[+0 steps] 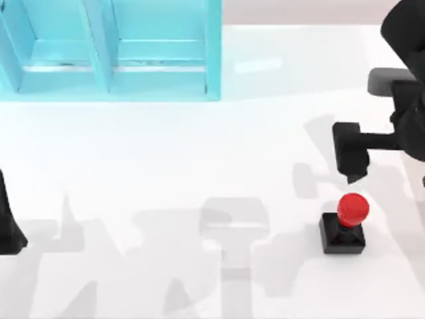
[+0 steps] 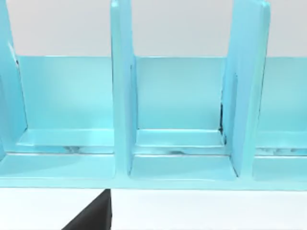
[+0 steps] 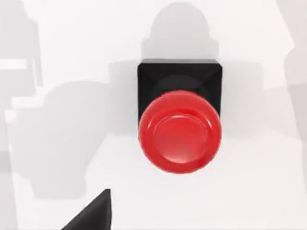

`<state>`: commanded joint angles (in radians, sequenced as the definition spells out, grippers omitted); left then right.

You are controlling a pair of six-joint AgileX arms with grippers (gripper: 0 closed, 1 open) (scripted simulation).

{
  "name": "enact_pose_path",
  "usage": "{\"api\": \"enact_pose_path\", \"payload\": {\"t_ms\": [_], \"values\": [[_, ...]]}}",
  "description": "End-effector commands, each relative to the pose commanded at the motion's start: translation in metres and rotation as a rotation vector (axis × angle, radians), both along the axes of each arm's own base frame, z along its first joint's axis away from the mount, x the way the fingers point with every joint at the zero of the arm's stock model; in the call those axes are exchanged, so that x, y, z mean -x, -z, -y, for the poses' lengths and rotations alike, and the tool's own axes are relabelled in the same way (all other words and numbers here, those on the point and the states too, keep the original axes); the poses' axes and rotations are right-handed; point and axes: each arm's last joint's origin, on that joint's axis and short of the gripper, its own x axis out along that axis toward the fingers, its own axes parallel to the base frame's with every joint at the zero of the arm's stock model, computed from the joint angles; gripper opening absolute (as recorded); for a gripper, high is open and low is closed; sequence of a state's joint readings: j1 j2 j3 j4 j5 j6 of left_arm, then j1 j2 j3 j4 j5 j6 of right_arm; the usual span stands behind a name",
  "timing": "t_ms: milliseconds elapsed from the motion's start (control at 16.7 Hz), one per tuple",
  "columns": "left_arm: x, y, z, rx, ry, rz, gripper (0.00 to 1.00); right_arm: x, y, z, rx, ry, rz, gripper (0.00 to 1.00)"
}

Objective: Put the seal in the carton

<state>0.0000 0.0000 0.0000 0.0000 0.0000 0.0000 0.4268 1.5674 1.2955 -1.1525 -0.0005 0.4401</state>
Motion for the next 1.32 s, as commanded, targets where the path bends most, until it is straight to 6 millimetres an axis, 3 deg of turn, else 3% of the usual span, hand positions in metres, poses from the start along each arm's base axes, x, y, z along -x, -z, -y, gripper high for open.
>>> {"api": "enact_pose_path", "payload": {"t_ms": [300,720,1200,1320], "values": [[0.0,0.0,0.0,0.0,0.0,0.0,1.0,-0.022,0.007,-0.03,0.058,-0.001,-0.128,1.0],[0.0,0.0,0.0,0.0,0.0,0.0,1.0,-0.024,0.013,-0.03,0.061,0.001,-0.134,1.0],[0.0,0.0,0.0,0.0,0.0,0.0,1.0,-0.025,0.096,-0.032,0.058,-0.001,-0.127,1.0],[0.0,0.0,0.0,0.0,0.0,0.0,1.0,-0.023,0.107,-0.031,0.061,-0.001,-0.133,1.0]]}}
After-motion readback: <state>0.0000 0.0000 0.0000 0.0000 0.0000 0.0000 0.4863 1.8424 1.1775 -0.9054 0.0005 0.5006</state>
